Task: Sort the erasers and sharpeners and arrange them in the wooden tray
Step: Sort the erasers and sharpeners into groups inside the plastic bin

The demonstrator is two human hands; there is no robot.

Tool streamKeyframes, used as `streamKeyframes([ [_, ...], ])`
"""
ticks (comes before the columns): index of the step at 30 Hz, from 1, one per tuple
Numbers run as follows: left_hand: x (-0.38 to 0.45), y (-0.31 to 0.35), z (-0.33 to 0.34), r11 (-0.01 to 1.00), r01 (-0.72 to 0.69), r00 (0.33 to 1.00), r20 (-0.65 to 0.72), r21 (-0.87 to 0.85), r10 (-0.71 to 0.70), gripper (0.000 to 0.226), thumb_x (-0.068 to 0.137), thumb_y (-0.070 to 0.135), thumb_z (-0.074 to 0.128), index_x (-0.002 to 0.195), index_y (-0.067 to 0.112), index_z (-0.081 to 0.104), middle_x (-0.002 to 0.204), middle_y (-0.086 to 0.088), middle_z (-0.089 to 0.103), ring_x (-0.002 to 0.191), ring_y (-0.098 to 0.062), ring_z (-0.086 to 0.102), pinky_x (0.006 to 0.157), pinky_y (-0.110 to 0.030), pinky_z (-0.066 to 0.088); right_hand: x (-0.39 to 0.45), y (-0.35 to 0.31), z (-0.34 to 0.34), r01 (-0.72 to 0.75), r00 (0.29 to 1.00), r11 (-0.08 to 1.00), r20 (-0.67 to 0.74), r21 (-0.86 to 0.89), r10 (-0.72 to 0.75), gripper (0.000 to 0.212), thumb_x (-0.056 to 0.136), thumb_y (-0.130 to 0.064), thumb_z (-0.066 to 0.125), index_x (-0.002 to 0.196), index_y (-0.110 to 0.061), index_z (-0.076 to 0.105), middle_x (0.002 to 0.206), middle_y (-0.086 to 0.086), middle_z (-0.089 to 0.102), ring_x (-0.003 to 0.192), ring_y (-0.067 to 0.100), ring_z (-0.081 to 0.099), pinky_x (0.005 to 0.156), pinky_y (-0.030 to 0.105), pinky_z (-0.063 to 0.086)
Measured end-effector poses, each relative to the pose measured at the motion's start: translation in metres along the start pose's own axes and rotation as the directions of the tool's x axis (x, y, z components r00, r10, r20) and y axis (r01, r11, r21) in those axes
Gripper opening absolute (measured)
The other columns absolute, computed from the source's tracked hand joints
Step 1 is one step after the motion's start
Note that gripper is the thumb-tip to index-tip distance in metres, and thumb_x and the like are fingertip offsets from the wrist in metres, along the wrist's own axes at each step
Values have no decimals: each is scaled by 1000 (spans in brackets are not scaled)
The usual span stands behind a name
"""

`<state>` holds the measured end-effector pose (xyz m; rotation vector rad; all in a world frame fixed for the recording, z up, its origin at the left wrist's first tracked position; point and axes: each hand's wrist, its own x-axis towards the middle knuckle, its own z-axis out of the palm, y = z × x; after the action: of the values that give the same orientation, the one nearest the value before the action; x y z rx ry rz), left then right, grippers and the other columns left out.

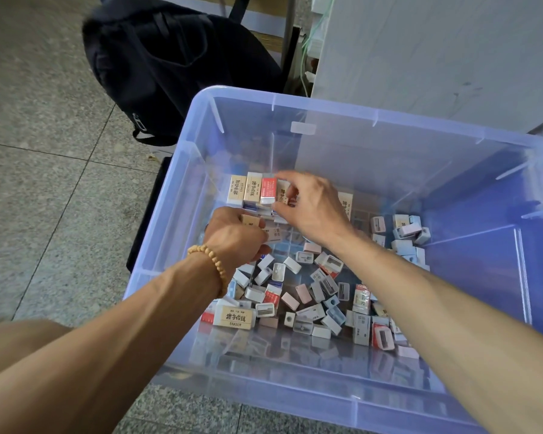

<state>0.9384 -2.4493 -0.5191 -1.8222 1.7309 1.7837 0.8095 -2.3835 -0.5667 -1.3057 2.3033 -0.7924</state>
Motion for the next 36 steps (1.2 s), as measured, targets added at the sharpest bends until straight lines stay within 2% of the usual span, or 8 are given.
streamKeyframes([
  [4,1,-2,0,1000,-24,1000,-8,-2,24,12,88,-4,64,87,7,61,88,-14,69,77,-29,73,74,-42,61,4,0,7,135,991,987,-6,-84,-136,21,92,-14,70,111,-6,73,97,10,69,79,20,62,75,38,58],
  [10,2,-3,0,997,-48,998,-29,-53,46,9,88,-1,65,93,6,63,87,-13,72,76,-25,74,77,-41,61,5,3,0,115,992,988,55,-98,-110,35,93,-22,69,126,-8,66,108,9,69,83,12,56,77,26,51],
  [13,2,-2,1,990,-45,999,-17,-130,43,9,89,0,66,93,6,62,88,-12,72,77,-22,74,77,-37,61,-5,3,-11,-87,995,985,-35,146,93,18,95,-16,61,109,-9,70,97,4,72,78,12,63,72,30,56],
  [17,-1,4,4,940,-23,995,88,-341,56,11,90,-2,64,100,1,61,96,-15,72,85,-25,74,77,-33,59,-24,5,-32,-482,869,725,378,493,320,12,92,-19,70,98,-8,71,88,9,75,65,12,69,63,27,59],
  [21,-1,1,9,957,-16,989,136,-288,57,11,90,2,65,102,1,64,100,-16,72,89,-27,73,79,-34,59,-31,4,-42,-597,798,575,486,559,356,5,92,-13,70,97,-11,69,84,12,76,66,19,70,59,26,59],
  [27,1,3,8,963,32,997,70,-266,-13,13,99,10,52,103,4,63,101,-12,62,83,-23,63,77,-37,60,-7,5,-35,-591,804,697,229,405,549,9,91,-10,68,97,-4,71,79,12,75,63,17,72,64,31,62],
  [32,1,4,7,982,8,997,76,-187,6,15,99,9,50,106,5,63,103,-13,63,86,-21,61,69,-33,58,9,5,-20,-583,809,764,116,278,576,28,87,-5,68,66,-21,61,64,6,72,63,17,74,68,40,63],
  [36,5,2,7,991,-112,994,8,-76,113,5,93,9,64,95,13,63,98,-11,69,91,-23,67,69,-30,56,-3,6,-17,-506,849,803,20,317,527,19,88,-4,66,77,-20,64,82,5,74,74,20,74,72,42,62],
])
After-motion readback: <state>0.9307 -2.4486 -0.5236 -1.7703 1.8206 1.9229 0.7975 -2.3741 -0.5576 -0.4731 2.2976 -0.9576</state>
